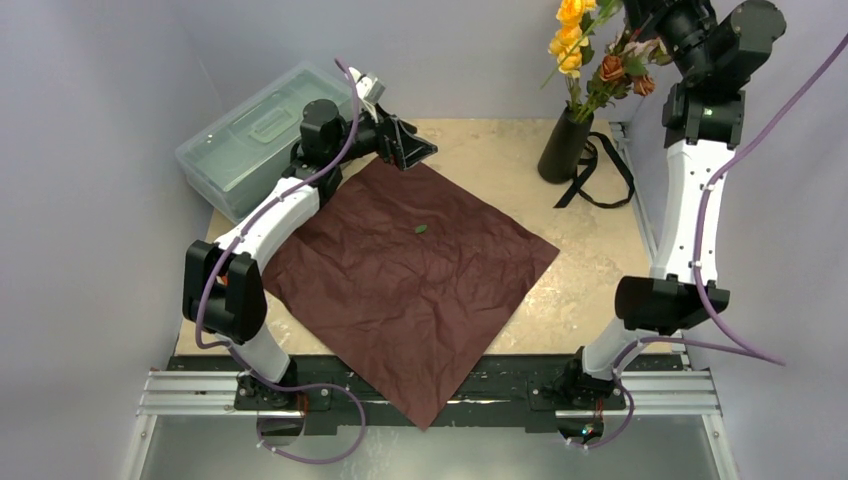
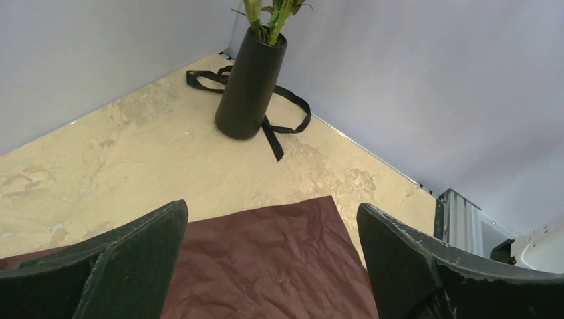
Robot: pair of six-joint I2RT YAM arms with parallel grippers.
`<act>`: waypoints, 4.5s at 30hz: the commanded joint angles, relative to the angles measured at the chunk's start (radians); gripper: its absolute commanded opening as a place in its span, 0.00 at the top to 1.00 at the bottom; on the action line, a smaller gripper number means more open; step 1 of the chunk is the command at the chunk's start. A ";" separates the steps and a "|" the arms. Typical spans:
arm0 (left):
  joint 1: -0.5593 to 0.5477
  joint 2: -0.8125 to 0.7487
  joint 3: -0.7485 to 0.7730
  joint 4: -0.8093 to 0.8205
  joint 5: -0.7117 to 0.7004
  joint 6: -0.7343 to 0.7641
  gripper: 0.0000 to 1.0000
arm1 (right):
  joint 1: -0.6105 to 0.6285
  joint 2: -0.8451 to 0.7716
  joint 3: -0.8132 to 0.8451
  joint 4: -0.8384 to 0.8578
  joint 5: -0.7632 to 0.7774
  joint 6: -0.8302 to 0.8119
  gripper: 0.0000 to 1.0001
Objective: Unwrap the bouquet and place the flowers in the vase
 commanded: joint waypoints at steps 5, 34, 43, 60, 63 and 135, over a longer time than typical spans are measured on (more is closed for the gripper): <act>-0.001 -0.022 0.009 0.013 -0.029 0.013 0.00 | -0.002 0.106 0.175 -0.113 0.210 -0.196 1.00; -0.001 -0.002 -0.008 0.000 -0.020 0.010 0.00 | 0.035 0.177 0.043 -0.130 0.246 -0.296 1.00; 0.000 -0.002 -0.015 -0.008 -0.028 0.017 0.00 | 0.042 0.238 -0.021 -0.083 0.261 -0.332 1.00; 0.007 0.012 -0.001 -0.097 -0.035 0.079 0.00 | 0.042 0.290 -0.163 -0.087 0.270 -0.326 0.98; 0.008 0.010 -0.002 -0.127 -0.049 0.101 0.00 | 0.042 0.272 -0.167 -0.097 0.266 -0.324 0.80; 0.179 0.152 -0.306 -0.827 -0.491 0.934 0.01 | 0.350 0.313 -0.750 -0.564 0.270 -1.001 0.12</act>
